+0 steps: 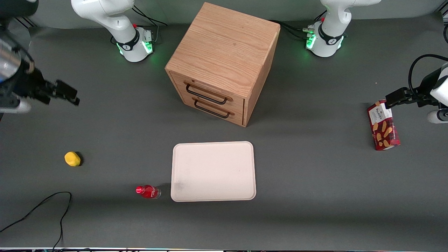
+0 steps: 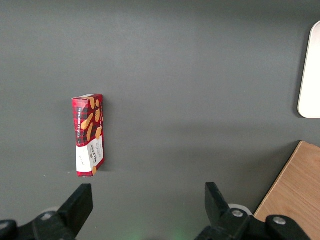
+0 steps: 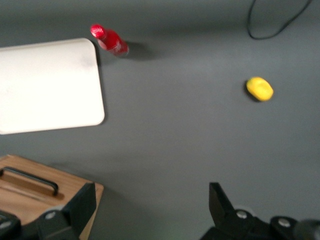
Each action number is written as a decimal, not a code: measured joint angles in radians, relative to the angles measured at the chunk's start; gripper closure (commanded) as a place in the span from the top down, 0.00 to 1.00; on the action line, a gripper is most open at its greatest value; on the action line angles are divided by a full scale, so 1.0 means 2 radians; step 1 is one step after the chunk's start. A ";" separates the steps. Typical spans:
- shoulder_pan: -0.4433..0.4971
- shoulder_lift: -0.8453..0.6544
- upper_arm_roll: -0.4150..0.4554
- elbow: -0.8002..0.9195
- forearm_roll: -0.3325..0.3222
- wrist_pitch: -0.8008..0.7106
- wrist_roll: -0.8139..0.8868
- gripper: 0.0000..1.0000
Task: Place coke bottle on tray
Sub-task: 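Move the right gripper down toward the red Coca-Cola bottle beside the tray, then close the right gripper around the red bottle's body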
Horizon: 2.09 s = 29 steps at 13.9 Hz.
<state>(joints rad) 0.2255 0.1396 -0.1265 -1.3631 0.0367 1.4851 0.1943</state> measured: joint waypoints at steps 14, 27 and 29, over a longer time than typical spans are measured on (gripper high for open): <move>0.002 0.338 0.029 0.212 0.012 0.154 0.000 1.00; 0.009 0.395 0.037 0.218 0.012 0.219 0.000 0.83; 0.009 0.397 0.037 0.218 0.012 0.219 0.000 0.73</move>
<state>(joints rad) 0.2444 0.9336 -0.0529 -0.9275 0.0606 1.9230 0.1951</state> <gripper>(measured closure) 0.106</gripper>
